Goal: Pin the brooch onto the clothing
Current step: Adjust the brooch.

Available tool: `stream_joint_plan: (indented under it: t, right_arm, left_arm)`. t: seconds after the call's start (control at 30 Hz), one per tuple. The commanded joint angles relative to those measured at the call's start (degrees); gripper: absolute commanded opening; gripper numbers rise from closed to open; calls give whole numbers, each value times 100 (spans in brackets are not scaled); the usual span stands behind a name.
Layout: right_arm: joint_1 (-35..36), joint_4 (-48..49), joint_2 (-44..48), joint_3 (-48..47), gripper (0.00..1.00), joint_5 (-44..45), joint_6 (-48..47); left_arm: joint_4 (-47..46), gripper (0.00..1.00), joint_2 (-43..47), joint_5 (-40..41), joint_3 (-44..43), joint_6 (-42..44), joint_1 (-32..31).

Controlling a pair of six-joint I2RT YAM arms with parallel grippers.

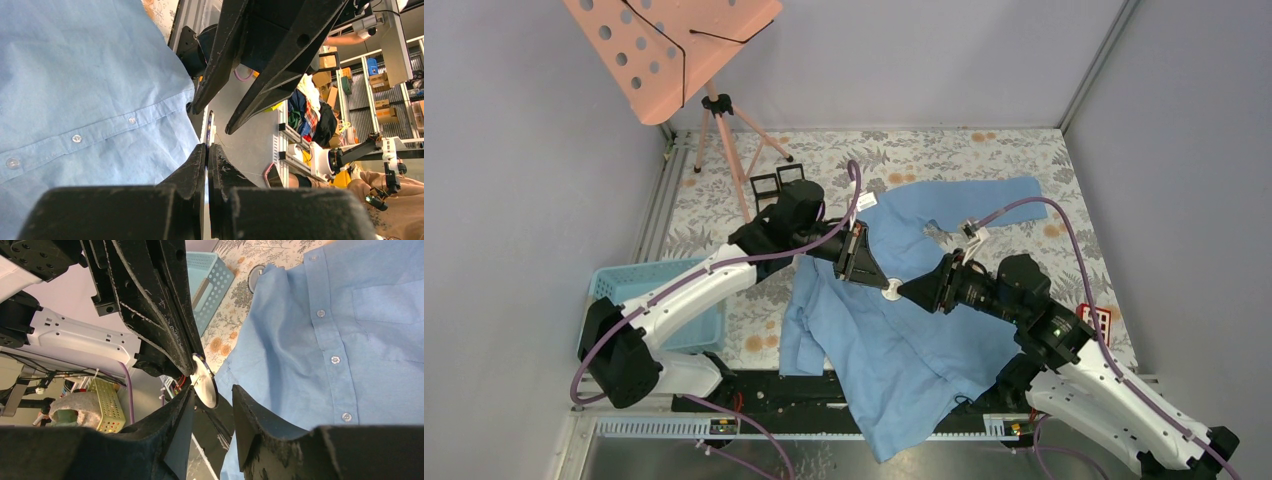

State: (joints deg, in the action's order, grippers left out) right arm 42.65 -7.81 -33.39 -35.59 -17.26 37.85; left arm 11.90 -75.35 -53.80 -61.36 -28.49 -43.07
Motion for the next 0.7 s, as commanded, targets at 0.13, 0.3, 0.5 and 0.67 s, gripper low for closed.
stream_joint_plan:
  t: [0.13, 0.3, 0.5, 0.67]
  right_arm:
    - [36, 389, 78, 28, 38, -113, 48]
    - [36, 641, 8, 89, 36, -321, 167]
    - [34, 733, -91, 153, 29, -464, 228]
    - [40, 729, -85, 193, 21, -470, 262]
  left_arm:
    - [-346, 0, 213, -191, -156, 67, -33]
    - [-347, 0, 209, -203, -149, 80, -50]
    - [-346, 0, 214, -197, -150, 86, -52]
    - [-364, 0, 238, -166, -140, 80, -46]
